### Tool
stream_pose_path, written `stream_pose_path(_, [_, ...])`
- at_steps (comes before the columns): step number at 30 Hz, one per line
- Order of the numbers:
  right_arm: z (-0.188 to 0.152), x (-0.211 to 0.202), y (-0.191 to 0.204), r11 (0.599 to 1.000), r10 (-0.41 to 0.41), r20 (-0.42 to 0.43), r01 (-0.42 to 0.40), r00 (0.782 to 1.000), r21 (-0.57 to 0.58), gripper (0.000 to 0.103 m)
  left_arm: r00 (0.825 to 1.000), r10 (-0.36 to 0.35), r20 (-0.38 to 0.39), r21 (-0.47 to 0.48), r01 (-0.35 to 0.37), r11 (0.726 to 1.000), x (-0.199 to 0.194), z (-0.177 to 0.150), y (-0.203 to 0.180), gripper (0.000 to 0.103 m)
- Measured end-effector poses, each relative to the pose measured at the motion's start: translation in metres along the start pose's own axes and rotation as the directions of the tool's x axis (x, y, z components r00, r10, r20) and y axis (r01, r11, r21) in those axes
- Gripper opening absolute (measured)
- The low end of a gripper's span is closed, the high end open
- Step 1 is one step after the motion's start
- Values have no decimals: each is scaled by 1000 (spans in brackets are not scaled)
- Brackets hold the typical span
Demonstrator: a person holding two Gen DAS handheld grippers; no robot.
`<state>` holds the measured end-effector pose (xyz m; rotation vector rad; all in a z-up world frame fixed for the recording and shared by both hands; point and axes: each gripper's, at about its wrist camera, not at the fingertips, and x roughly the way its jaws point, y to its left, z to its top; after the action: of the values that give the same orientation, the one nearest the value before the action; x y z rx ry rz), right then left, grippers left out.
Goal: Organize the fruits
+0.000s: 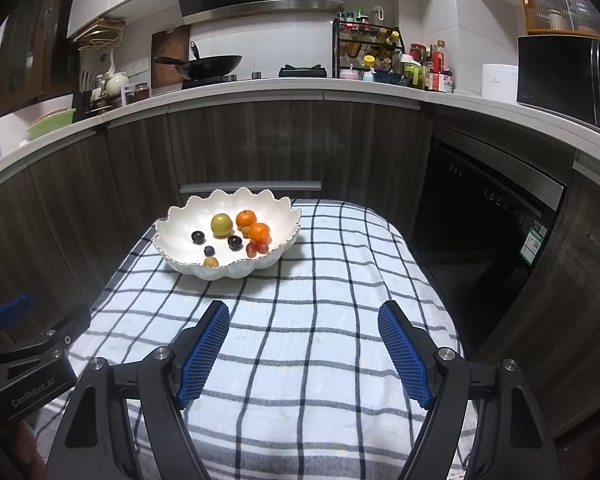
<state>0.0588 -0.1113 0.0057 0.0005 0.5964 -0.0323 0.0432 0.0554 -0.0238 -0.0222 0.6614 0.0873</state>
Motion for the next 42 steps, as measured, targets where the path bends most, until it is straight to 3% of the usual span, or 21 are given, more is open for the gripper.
stream_pose_path(42, [3, -5, -1, 1000, 1, 3, -1, 1000, 4, 78, 1000, -11, 6, -1, 11, 1000, 2, 5, -3, 91])
